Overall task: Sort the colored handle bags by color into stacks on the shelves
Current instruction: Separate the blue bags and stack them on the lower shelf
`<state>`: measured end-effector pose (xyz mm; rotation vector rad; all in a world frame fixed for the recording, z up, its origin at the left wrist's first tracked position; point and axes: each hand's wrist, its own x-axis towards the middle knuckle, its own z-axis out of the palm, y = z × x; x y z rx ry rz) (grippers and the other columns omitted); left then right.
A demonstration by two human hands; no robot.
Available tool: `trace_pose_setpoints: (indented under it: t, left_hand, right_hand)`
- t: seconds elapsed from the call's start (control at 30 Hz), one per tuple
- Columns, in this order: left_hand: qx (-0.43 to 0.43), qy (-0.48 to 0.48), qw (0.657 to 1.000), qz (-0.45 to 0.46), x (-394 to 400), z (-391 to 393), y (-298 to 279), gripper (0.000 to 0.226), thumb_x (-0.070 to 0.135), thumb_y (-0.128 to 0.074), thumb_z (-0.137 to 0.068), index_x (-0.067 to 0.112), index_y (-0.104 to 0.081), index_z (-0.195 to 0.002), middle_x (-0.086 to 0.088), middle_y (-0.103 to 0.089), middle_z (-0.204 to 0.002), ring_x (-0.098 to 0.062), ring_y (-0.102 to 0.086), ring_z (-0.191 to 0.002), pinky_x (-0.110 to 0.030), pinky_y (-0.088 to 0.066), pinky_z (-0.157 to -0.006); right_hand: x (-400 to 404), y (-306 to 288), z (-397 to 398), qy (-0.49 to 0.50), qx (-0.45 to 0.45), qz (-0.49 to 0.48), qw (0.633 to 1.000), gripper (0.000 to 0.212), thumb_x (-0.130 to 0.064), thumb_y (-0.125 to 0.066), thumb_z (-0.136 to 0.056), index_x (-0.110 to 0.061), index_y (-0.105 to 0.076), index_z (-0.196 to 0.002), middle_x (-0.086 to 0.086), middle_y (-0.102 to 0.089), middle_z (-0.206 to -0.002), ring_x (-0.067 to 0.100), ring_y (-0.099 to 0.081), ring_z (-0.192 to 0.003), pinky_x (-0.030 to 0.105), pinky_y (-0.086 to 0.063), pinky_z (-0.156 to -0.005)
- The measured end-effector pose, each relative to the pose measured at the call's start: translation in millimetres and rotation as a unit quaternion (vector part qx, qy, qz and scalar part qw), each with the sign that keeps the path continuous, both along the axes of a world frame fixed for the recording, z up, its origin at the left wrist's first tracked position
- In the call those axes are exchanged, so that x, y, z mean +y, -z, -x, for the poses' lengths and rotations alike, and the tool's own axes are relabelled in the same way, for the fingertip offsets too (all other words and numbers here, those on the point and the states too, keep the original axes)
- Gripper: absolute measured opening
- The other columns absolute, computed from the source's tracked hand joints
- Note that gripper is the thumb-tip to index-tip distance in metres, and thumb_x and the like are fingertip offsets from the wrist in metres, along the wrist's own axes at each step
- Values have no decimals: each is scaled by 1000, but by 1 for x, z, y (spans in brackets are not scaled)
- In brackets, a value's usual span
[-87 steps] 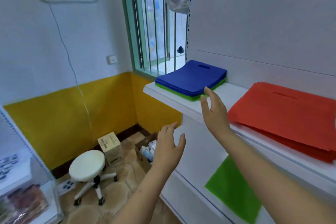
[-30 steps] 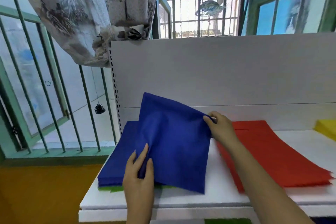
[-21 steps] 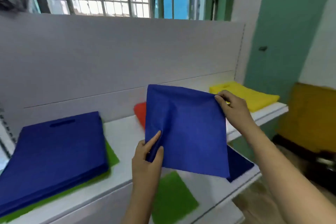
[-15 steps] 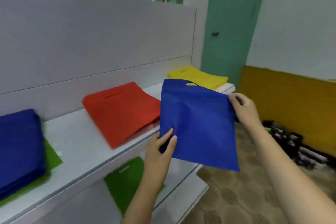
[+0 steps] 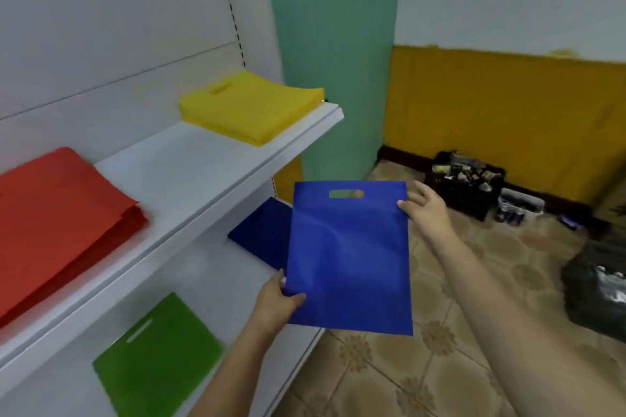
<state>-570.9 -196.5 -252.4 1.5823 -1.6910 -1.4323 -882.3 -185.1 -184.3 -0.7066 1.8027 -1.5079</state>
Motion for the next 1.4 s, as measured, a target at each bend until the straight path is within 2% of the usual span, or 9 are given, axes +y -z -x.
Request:
trace_pose_setpoints:
  t: [0.1, 0.5, 0.6, 0.73, 0.9, 1.0, 1.1, 1.3, 1.4]
  left_hand:
    - [18, -49, 996, -77, -20, 21, 19, 13, 4, -63, -90, 11, -69, -99, -9, -73, -102, -20, -71, -88, -26, -56, -71]
    - [69, -245, 940, -228, -120, 19, 126, 15, 13, -54, -98, 11, -62, -112, -8, -66, -102, -25, -66, -88, -37, -60, -60]
    - [59, -269, 927, -254, -144, 12, 157, 25, 14, -56, -98, 7, -61, -121, -14, -65, -114, -29, -66, -92, -38, -59, -60]
    - [77, -320, 905, -269, -164, 12, 186, 14, 10, -56, -98, 7, -61, -110, -18, -64, -116, -32, -67, -91, -41, -60, -65]
    - [133, -381, 864, -302, -184, 20, 211, 20, 0, -52, -97, 3, -59, -115, -16, -58, -122, -35, -63, -99, -45, -60, -73]
    - [184, -443, 827, -294, -201, 29, 225, 24, -4, -50, -96, 4, -59, -117, -16, -56, -124, -36, -62, -100, -39, -61, -65]
    - [237, -498, 786, -279, -226, 42, 236, 29, -4, -49, -96, 3, -57, -122, -17, -53, -129, -36, -62, -97, -33, -59, -60]
    - [245, -544, 757, -267, -265, 65, 234, 33, -3, -54, -91, 4, -57, -123, -15, -55, -126, -38, -62, -97, -32, -59, -62]
    - [13, -511, 823, -248, -270, 71, 235, 35, 21, -57, -95, 7, -51, -126, -12, -54, -124, -35, -58, -101, -42, -58, -75]
  right_hand:
    - [-28, 30, 21, -47, 15, -40, 998, 26, -4, -59, -93, -10, -60, -119, 0, -68, -100, 19, -67, -94, 25, -54, -72]
    - [-189, 124, 22, -227, 227, -181, 930, 26, -29, -58, -94, -31, -58, -67, -2, -67, -74, 6, -61, -65, 27, -51, -66]
    - [-231, 137, 10, -254, 235, -209, 915, 19, -17, -54, -97, -19, -61, -80, 3, -64, -73, 0, -58, -49, 11, -45, -51]
    - [-294, 168, -7, -313, 252, -219, 889, 23, -16, -51, -97, 3, -62, -91, 18, -66, -86, 23, -67, -73, 34, -56, -75]
    - [-360, 200, -38, -363, 276, -217, 863, 26, -22, -49, -94, -4, -67, -91, 15, -69, -97, 27, -64, -91, 41, -52, -88]
    - [-393, 216, -65, -382, 227, -203, 872, 32, -17, -51, -91, 1, -65, -113, 9, -60, -88, 26, -61, -81, 21, -47, -63]
    - [-408, 225, -79, -422, 203, -165, 868, 53, -25, -50, -98, -14, -36, -148, 5, -53, -127, 13, -60, -82, 11, -43, -53]
    - [-392, 273, -51, -490, 319, -274, 764, 61, -35, -46, -101, -3, -25, -149, 18, -32, -152, 34, -35, -135, 31, -34, -101]
    - [-390, 309, -32, -492, 356, -335, 721, 91, -66, -46, -80, -10, -26, -149, 17, -34, -150, 37, -38, -132, 46, -36, -109]
